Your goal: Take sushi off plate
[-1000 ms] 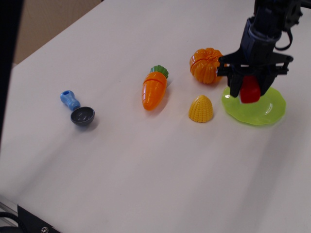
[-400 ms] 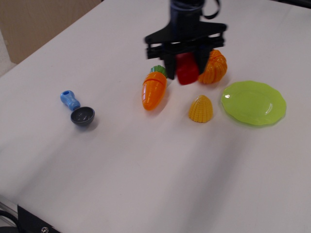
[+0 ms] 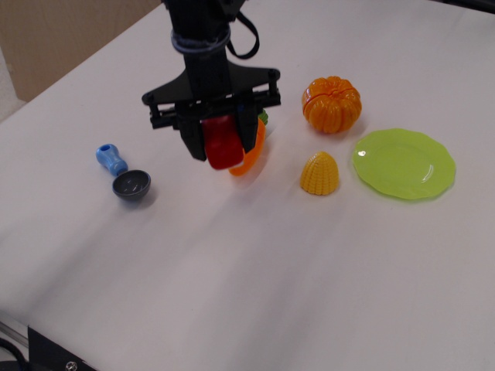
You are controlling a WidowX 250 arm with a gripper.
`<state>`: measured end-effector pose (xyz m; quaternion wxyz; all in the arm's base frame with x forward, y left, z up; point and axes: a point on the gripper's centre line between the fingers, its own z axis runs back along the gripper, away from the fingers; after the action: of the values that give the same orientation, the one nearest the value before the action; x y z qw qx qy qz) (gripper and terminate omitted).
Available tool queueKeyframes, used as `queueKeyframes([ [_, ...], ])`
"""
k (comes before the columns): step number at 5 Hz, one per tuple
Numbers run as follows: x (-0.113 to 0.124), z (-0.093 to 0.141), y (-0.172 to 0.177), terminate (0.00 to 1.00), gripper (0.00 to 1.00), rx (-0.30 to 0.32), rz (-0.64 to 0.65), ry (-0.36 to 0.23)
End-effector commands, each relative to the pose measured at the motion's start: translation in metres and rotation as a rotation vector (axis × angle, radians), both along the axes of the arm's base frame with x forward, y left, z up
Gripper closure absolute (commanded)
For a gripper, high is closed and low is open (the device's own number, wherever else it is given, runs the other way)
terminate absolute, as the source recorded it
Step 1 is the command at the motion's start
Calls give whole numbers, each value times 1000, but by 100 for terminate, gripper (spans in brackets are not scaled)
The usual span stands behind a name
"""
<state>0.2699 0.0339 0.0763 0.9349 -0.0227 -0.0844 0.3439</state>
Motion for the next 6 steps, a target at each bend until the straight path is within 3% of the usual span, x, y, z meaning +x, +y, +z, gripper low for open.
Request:
queueKeyframes([
  [1, 3, 9, 42, 0, 100, 39, 62, -41],
  [3, 43, -13, 77, 0, 100, 74, 119, -14],
  [5, 70, -46, 89, 0, 100, 26, 151, 29],
  [6, 69, -47, 86, 0, 0, 32, 156, 32],
])
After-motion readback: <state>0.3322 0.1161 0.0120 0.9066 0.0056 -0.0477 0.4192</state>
